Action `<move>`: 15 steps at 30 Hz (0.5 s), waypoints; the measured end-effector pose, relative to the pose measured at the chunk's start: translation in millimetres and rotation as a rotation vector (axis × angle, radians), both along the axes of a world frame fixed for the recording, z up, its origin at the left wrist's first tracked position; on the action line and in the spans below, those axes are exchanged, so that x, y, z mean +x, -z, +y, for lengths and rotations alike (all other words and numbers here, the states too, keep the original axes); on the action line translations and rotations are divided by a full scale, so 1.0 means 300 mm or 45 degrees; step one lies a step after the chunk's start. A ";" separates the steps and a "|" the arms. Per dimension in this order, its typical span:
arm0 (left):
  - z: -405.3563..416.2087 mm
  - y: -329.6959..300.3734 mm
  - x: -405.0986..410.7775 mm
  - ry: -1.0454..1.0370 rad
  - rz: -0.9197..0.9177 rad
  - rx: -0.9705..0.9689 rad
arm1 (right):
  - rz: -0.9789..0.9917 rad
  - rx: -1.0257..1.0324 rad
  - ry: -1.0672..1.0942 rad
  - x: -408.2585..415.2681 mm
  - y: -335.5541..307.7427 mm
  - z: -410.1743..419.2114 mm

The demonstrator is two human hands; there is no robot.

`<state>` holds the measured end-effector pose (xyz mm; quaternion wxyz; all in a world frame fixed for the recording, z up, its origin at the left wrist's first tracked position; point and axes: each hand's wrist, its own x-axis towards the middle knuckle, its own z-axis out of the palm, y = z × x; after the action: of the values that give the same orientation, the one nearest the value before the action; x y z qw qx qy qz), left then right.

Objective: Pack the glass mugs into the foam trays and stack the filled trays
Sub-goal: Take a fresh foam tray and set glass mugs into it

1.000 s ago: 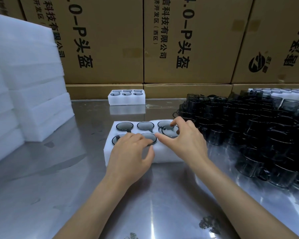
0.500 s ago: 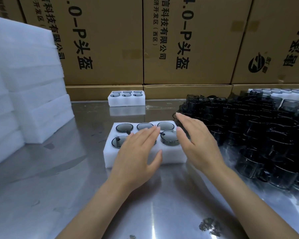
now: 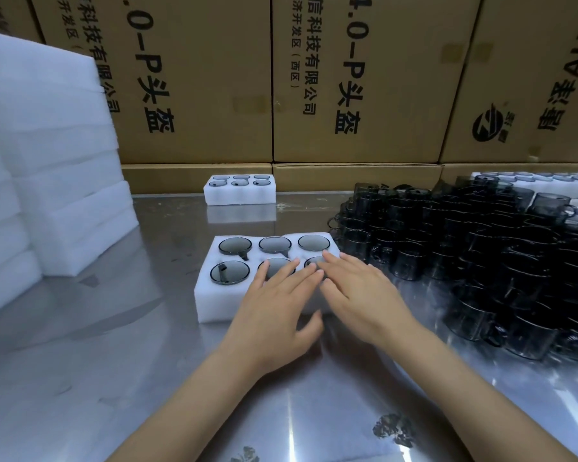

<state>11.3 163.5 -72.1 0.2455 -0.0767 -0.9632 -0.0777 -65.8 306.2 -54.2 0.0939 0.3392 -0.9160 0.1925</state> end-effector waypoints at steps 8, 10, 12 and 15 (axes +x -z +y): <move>-0.056 0.002 0.035 -0.166 0.200 0.105 | -0.319 -0.677 0.176 0.003 0.071 -0.018; -0.099 -0.008 0.051 -0.373 0.307 0.371 | -0.494 -0.758 0.238 -0.002 0.082 -0.024; -0.153 -0.023 0.066 -0.617 0.331 0.710 | -0.591 -0.864 0.246 -0.010 0.085 -0.031; -0.201 -0.032 0.066 -0.756 0.026 1.265 | -0.644 -0.985 0.232 -0.006 0.072 -0.040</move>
<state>31.2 103.2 -62.5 0.2728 0.3204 -0.7890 -0.4476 -67.6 294.0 -75.9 0.0039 0.1398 -0.7971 0.5874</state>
